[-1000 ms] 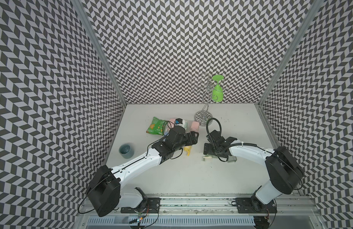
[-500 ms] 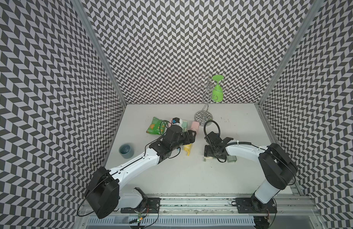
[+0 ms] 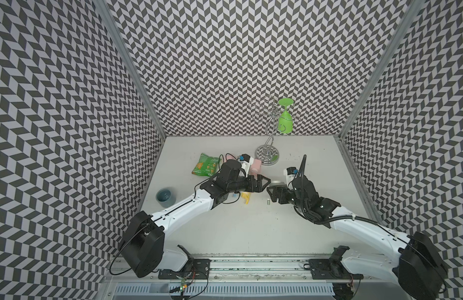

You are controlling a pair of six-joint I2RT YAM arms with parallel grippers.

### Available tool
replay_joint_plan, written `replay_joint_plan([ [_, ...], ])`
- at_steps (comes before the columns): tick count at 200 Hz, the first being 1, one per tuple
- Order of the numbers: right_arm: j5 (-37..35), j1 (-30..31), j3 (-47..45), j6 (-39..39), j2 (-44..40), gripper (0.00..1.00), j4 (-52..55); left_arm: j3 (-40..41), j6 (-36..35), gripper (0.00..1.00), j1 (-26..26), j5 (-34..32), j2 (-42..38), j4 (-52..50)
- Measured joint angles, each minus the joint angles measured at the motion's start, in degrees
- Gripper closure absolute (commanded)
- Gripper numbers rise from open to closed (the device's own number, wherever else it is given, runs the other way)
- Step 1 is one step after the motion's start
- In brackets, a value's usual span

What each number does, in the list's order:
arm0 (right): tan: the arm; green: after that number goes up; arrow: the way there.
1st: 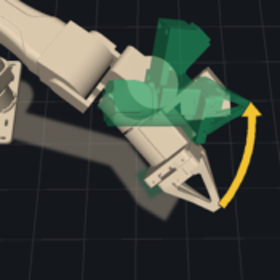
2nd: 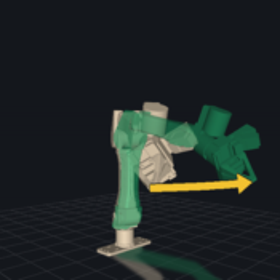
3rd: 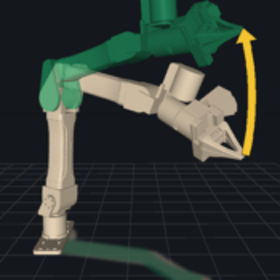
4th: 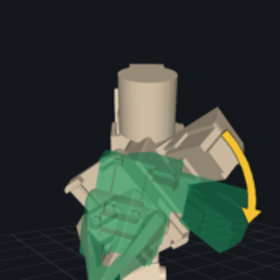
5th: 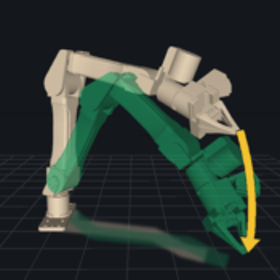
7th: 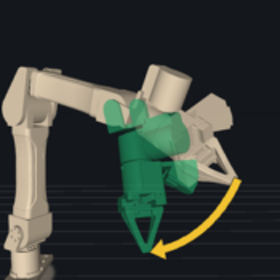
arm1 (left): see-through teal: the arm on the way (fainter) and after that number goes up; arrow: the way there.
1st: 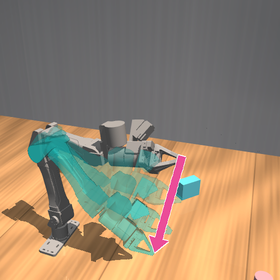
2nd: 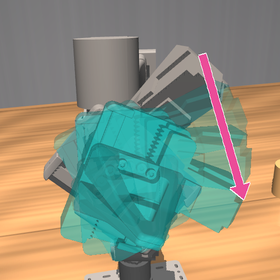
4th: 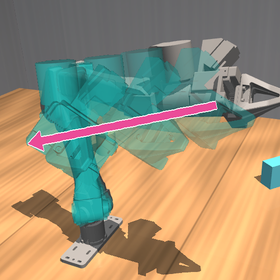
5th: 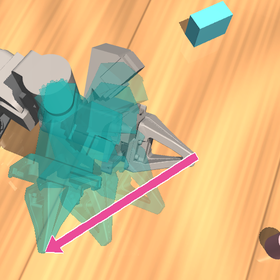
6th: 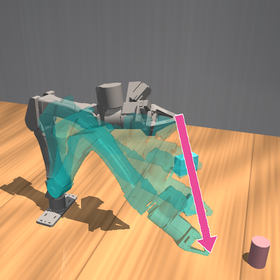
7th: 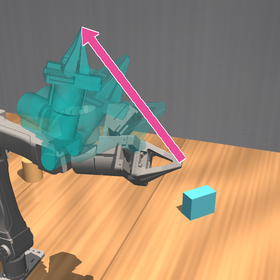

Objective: Put the tray back into the pencil sharpener
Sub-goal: Pick up the pencil sharpener from the center of the board.

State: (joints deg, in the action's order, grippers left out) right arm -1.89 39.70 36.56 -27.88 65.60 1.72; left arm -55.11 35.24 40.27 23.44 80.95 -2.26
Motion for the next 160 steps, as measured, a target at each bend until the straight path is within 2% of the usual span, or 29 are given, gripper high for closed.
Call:
replay_joint_plan([
  [33,1.84,1.66,-2.8,4.46,-1.53,0.29,-6.45,-1.75,-2.43,0.01,0.59,1.9,1.75,-0.98],
  [65,2.56,3.17,-3.52,7.41,-2.08,0.29,-10.49,-4.42,-4.66,0.09,0.59,3.43,3.89,-2.23],
  [130,0.7,4.52,-3.96,9.9,0.26,0.28,-10.1,-6.49,-7.91,0.28,0.85,6.78,7.39,-5.22],
  [160,-1.62,6.36,-3.93,12.0,2.45,0.28,-8.26,-6.54,-9.29,0.31,1.01,8.28,9.92,-6.8],
])
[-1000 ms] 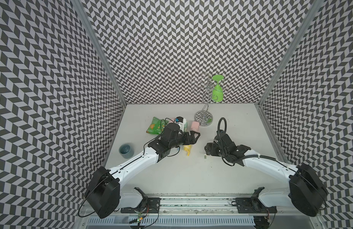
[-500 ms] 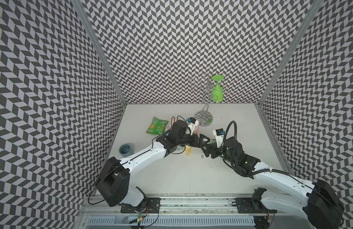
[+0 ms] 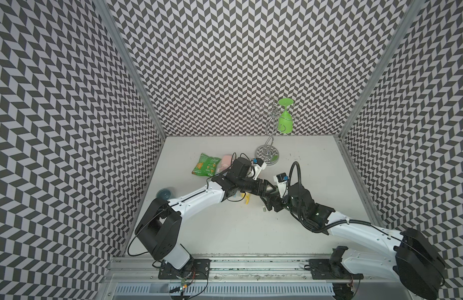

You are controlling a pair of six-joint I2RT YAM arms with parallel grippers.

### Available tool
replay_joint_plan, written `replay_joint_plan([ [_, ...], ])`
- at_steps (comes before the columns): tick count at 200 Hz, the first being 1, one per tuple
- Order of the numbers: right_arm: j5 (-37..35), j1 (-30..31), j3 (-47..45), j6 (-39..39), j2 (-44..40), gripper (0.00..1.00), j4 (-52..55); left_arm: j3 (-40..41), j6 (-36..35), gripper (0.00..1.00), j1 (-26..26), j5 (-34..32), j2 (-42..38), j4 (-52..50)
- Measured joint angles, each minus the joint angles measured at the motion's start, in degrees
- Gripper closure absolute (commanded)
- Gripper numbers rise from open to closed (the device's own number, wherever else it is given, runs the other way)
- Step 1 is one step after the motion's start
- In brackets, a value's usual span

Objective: Put the tray back into the pencil sharpener
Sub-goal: Pick up the pencil sharpener from the center of the board.

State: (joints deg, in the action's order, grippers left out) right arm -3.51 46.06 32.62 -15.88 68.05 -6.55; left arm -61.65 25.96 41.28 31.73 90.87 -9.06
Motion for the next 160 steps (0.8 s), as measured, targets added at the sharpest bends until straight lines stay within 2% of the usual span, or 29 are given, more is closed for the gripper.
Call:
replay_joint_plan([
  [42,-3.87,2.64,0.0,5.05,1.31,0.27,1.03,0.0,-1.86,0.33,0.33,2.69,2.14,-1.46],
  [76,-5.64,2.91,-0.02,7.43,1.31,0.24,0.94,-0.59,-3.98,0.44,0.22,4.02,2.82,-1.62],
  [97,-5.88,2.93,-0.02,7.74,1.29,0.16,0.85,-0.72,-4.72,0.5,0.2,4.04,2.82,-1.68],
  [115,-5.92,2.95,-0.33,7.8,1.01,0.0,0.59,-0.9,-5.14,0.53,0.22,4.0,2.82,-1.88],
  [160,-4.31,3.58,-2.4,7.93,-6.38,0.0,1.77,-1.33,-7.08,0.61,0.09,1.31,3.39,-6.58],
])
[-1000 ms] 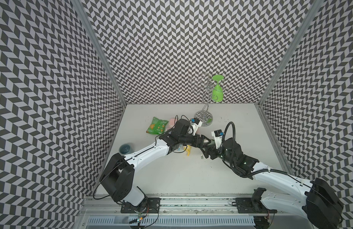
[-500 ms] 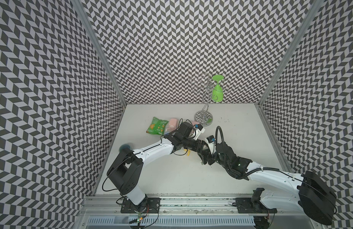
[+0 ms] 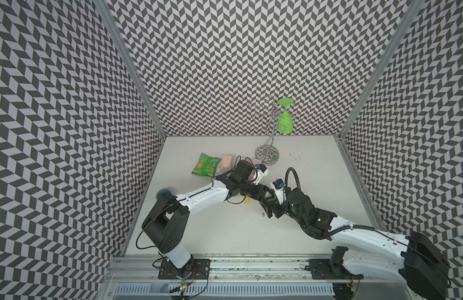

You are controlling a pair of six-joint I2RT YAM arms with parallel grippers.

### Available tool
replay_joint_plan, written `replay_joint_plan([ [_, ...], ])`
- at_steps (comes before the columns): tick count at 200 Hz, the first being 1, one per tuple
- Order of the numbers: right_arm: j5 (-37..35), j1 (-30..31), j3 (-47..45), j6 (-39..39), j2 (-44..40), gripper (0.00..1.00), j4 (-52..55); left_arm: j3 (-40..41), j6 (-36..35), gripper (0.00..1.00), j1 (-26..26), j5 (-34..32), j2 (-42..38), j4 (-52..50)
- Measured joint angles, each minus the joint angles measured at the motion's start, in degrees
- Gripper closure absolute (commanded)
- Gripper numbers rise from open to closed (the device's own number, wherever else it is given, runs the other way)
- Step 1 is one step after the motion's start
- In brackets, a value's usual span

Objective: Put the tray back into the pencil sharpener
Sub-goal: Pick up the pencil sharpener from the center of the board.

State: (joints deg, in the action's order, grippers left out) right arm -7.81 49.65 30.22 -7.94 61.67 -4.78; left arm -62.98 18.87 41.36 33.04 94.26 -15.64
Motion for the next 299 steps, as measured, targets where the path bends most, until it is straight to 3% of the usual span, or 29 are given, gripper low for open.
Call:
replay_joint_plan([
  [36,5.4,-2.03,0.09,-0.98,-9.31,0.0,4.66,-2.64,-6.38,0.66,-1.07,-0.2,0.42,-7.26],
  [76,18.4,-14.21,3.28,-1.77,-16.57,0.03,9.22,-4.66,-16.09,0.71,-2.16,2.95,-0.17,-14.29],
  [108,34.29,-22.64,3.48,-1.03,-14.51,0.06,9.05,-4.09,-20.79,0.71,-3.06,7.41,-3.76,-16.72],
  [171,58.47,-24.33,-2.75,-1.25,-10.95,0.01,1.55,-3.65,-26.27,0.71,-4.28,14.69,-10.6,-19.74],
  [258,66.34,-24.06,-5.95,-3.26,-2.64,0.05,-9.31,-3.65,-27.17,0.71,-4.42,19.37,-10.6,-20.26],
  [299,68.0,-22.18,-5.95,-6.67,0.28,0.15,-14.8,-3.39,-27.17,0.71,-4.39,19.69,-10.6,-20.28],
])
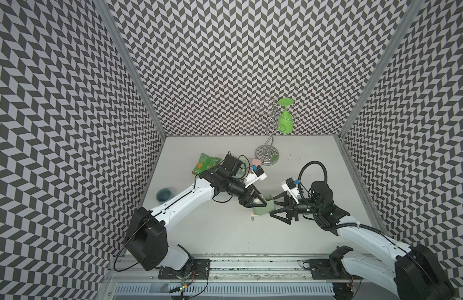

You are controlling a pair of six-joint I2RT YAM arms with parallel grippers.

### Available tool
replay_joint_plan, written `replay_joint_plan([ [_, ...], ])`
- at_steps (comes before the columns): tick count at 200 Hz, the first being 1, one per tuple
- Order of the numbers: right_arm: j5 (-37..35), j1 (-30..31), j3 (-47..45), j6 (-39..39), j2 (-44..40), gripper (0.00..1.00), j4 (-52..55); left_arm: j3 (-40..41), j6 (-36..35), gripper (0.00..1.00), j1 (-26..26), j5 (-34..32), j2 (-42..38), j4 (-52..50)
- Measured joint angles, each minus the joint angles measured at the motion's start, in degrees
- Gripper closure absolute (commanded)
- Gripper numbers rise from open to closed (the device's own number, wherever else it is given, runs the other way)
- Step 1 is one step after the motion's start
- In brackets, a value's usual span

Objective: Put the tray back into the pencil sharpener
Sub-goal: Pick up the pencil sharpener from the center of the board.

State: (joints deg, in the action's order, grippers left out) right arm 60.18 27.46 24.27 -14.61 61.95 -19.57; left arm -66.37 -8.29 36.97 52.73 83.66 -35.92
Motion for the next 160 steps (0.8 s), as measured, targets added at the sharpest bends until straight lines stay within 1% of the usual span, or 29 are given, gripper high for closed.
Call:
replay_joint_plan([
  [20,0.79,0.55,0.07,-1.68,1.33,0.22,-1.97,0.0,0.0,0.71,0.0,0.15,0.0,0.0],
  [66,1.77,1.33,0.42,-4.68,4.17,0.24,-5.53,0.0,-0.02,0.71,0.07,0.61,0.0,0.0],
  [84,2.01,1.66,0.46,-5.92,4.66,0.27,-7.34,0.0,-0.02,0.71,0.15,0.74,0.0,0.02],
  [90,2.03,1.73,0.52,-6.27,4.85,0.29,-7.82,0.0,-0.04,0.71,0.17,0.9,0.0,0.0],
  [105,2.1,1.75,0.66,-7.15,5.46,0.38,-8.68,0.02,-0.07,0.71,0.31,1.2,0.0,0.0],
  [128,3.21,1.77,0.66,-7.89,6.47,0.55,-9.62,0.04,-1.11,0.68,0.5,1.86,0.0,-0.46],
  [135,3.72,1.79,0.68,-8.15,6.67,0.6,-9.81,0.04,-1.25,0.65,0.5,1.99,0.0,-0.68],
  [140,3.91,1.77,0.68,-8.22,6.78,0.63,-10.01,0.07,-1.27,0.62,0.5,2.08,0.0,-0.76],
  [160,4.55,1.77,0.68,-8.85,7.04,0.69,-10.56,0.07,-1.18,0.33,0.5,2.03,0.0,-0.79],
])
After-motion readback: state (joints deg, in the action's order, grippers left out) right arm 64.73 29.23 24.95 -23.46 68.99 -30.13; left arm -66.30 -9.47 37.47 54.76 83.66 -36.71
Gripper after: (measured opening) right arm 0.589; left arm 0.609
